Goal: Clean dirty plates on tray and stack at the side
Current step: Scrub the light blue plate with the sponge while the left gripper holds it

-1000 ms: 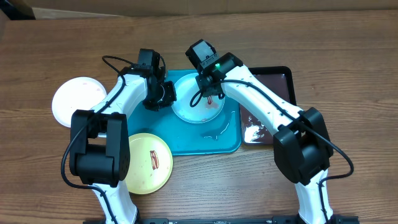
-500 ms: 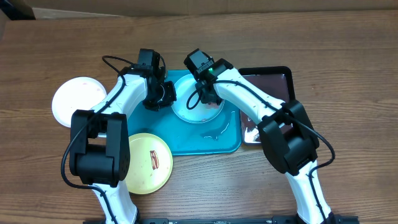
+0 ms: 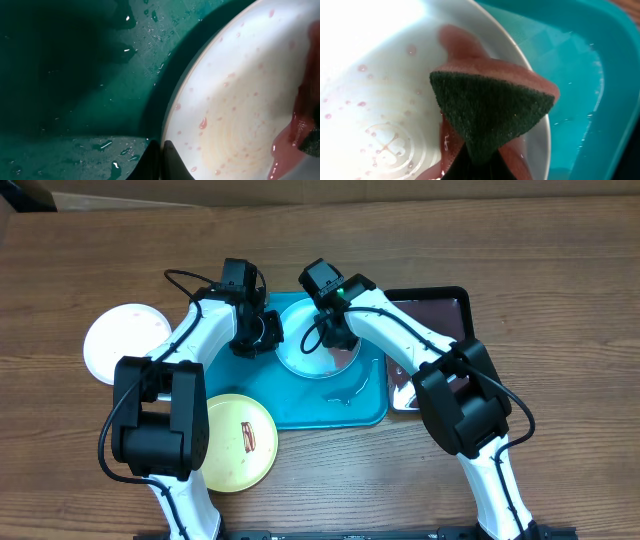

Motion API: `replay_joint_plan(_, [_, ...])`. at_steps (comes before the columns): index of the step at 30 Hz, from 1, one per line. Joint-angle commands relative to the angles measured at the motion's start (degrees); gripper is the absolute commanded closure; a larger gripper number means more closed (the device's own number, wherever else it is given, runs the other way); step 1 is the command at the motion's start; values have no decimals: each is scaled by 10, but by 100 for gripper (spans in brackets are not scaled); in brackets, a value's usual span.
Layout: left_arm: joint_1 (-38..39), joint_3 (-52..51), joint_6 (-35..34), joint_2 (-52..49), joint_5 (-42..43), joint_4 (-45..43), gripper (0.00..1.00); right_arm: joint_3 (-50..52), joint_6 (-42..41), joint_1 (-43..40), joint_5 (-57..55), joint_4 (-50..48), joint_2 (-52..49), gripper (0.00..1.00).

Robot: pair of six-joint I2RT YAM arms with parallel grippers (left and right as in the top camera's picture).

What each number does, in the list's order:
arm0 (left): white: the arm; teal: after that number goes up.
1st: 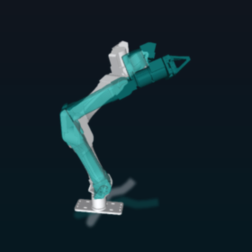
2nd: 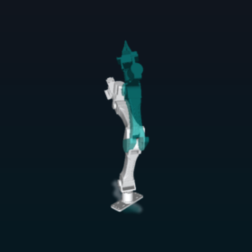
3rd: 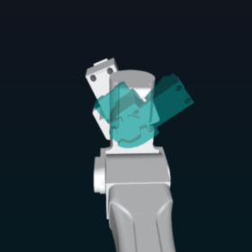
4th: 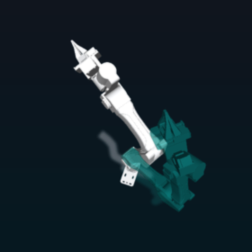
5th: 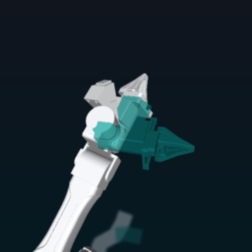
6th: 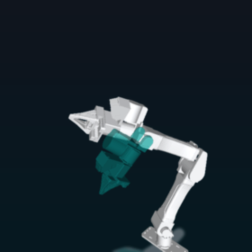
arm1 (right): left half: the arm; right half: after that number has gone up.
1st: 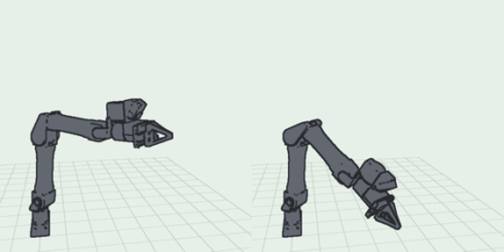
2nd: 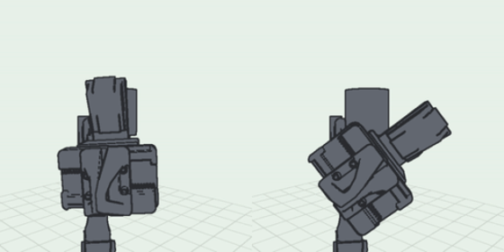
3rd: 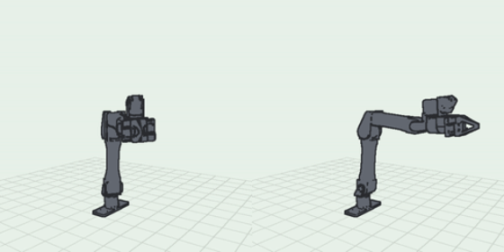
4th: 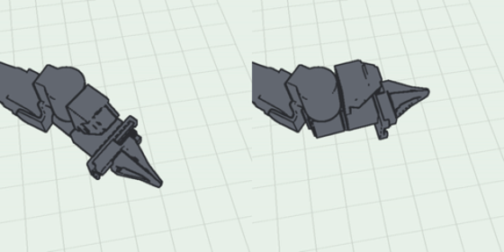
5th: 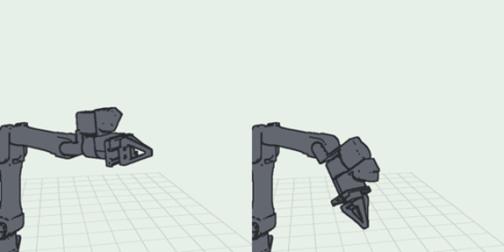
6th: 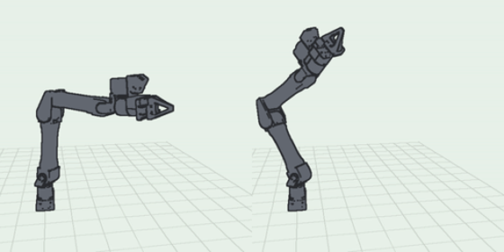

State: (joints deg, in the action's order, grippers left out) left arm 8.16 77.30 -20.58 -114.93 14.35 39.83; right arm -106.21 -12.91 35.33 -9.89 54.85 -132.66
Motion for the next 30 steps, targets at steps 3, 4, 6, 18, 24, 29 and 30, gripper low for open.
replay_joint_plan(3, [-3, 7, 2, -9, 8, -1, 96, 1, -6, 7, 119, 7, -38, 96])
replay_joint_plan(4, [-3, 7, 2, -9, 8, -1, 96, 1, -6, 7, 139, 8, -38, 96])
replay_joint_plan(6, [-3, 7, 2, -9, 8, -1, 96, 1, -6, 7, 163, 8, -38, 96])
replay_joint_plan(18, [-3, 7, 2, -9, 22, -4, 96, -59, 30, -40, 429, 20, -37, 97])
replay_joint_plan(24, [-3, 7, 2, -9, 22, -4, 96, -191, 47, -105, 501, 136, -34, 96])
replay_joint_plan(29, [-3, 7, 2, -9, 22, -5, 96, -249, 114, -142, 479, 271, -24, 96])
replay_joint_plan(30, [-3, 7, 2, -9, 22, -5, 96, -252, 115, -148, 456, 294, -21, 96])
